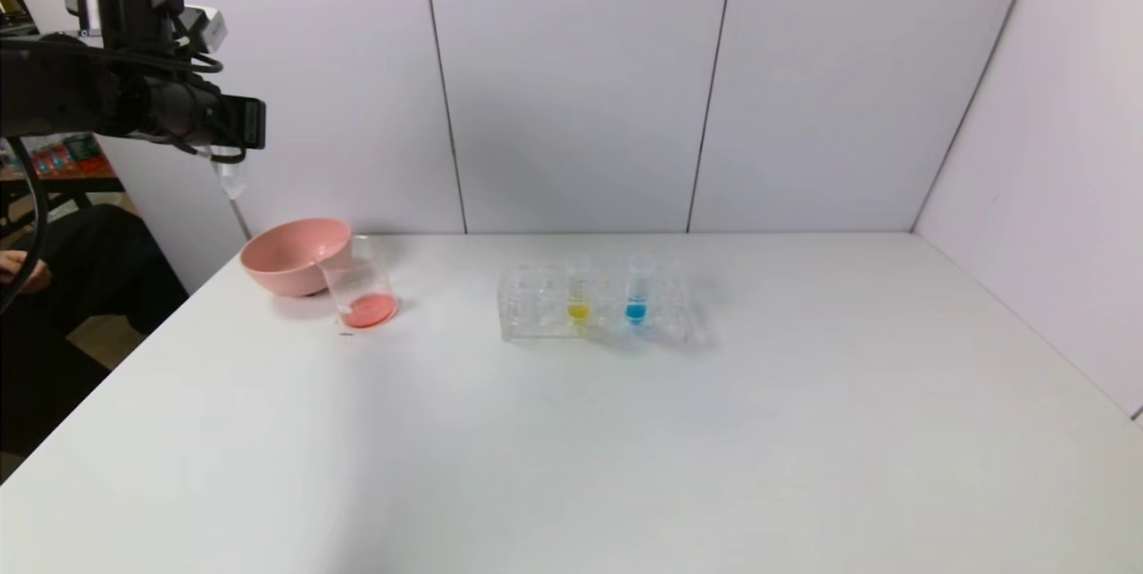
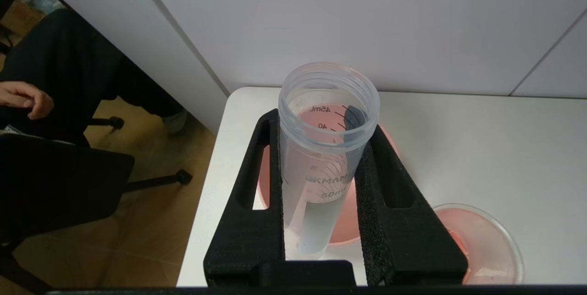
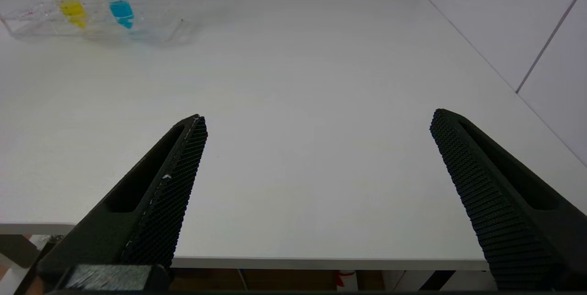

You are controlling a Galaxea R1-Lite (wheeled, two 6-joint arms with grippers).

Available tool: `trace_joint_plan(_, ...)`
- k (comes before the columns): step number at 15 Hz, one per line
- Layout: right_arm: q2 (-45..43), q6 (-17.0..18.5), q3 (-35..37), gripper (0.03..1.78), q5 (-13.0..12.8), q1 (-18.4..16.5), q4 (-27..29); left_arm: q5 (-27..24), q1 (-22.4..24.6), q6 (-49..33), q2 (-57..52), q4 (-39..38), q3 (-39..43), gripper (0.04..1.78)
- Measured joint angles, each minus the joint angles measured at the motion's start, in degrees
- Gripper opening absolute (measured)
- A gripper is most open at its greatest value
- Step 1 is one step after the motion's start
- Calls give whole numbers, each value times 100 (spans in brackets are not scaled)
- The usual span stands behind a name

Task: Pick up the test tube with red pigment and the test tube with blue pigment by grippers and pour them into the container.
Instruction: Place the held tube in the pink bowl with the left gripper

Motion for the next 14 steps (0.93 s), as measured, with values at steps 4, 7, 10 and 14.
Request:
trace_joint_plan(4, 0, 0, 0, 177, 0, 2, 0, -13, 176, -178, 294, -499, 216, 46)
trace_joint_plan(7, 0, 0, 0, 177, 0, 0, 0, -174, 204, -230, 634, -1136, 395, 46)
trace_joint_plan(10, 0, 0, 0, 177, 0, 0, 0, -385, 204, -280, 1028, -2000, 528, 46)
trace_joint_plan(14, 0, 0, 0, 177, 0, 0, 0, -397, 206, -272, 1438, -2720, 686, 46)
